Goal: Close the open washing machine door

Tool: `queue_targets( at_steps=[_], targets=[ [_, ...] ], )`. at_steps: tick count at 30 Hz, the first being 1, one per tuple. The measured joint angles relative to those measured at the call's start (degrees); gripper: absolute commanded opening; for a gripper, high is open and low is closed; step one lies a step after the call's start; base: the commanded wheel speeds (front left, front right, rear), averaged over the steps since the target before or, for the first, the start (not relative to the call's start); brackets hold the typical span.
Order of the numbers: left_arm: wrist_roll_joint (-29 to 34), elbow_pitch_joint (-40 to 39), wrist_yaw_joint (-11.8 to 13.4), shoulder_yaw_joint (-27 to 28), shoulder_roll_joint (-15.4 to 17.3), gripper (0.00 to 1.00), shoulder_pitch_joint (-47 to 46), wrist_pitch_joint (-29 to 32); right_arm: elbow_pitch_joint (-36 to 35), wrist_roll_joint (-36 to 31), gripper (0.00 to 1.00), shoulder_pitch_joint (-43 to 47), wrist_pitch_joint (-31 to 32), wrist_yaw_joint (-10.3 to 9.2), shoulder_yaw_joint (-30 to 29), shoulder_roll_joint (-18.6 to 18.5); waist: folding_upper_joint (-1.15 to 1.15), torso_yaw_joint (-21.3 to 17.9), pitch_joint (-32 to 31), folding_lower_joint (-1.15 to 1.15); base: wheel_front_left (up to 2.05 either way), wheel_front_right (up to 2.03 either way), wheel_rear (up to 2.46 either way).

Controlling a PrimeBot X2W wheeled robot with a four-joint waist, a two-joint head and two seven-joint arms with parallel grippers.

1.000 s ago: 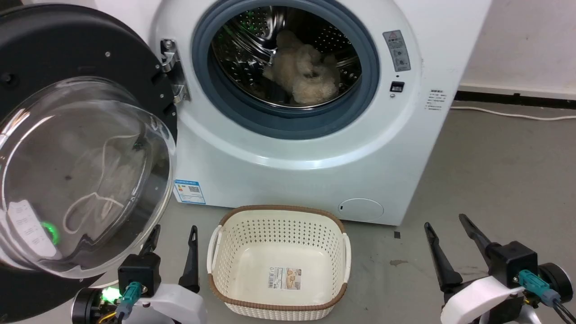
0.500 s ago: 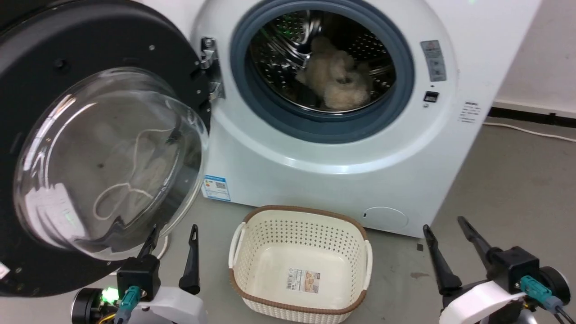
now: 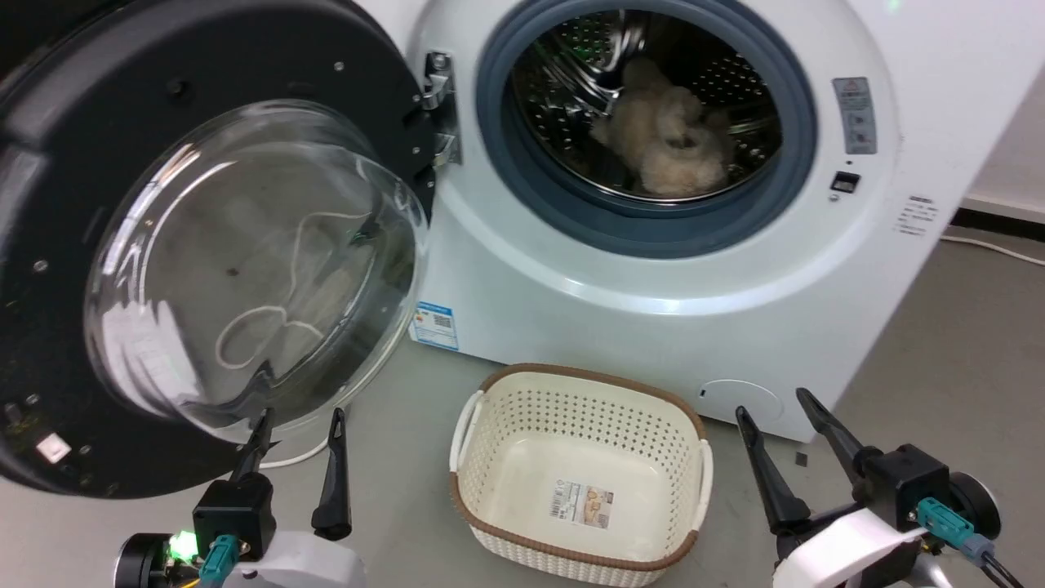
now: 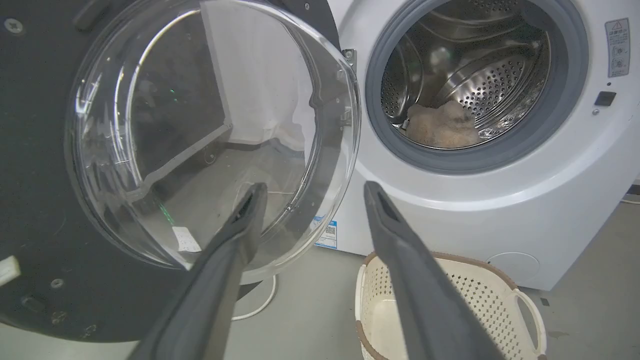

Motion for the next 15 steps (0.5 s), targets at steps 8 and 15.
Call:
queue_targets(
  at_steps=[8,15],
  targets=[
    [0.0,-0.7,0.2,-0.2,0.0,1.00,0.3,-0.9,0.4,1.4,1.00,-0.2,-1.1,0.00,1.7,-1.1,0.00,1.8,-0.1,0.00,-0.15,-0.15,-0.15],
    [0.0,-1.4,0.7,-0.7,0.0,1.00,1.0,-1.7,0.7,2.4,1.00,-0.2,-1.7,0.00,2.6,-1.7,0.00,3.4,-0.2,0.00,-0.07,-0.07,-0.07]
  ],
)
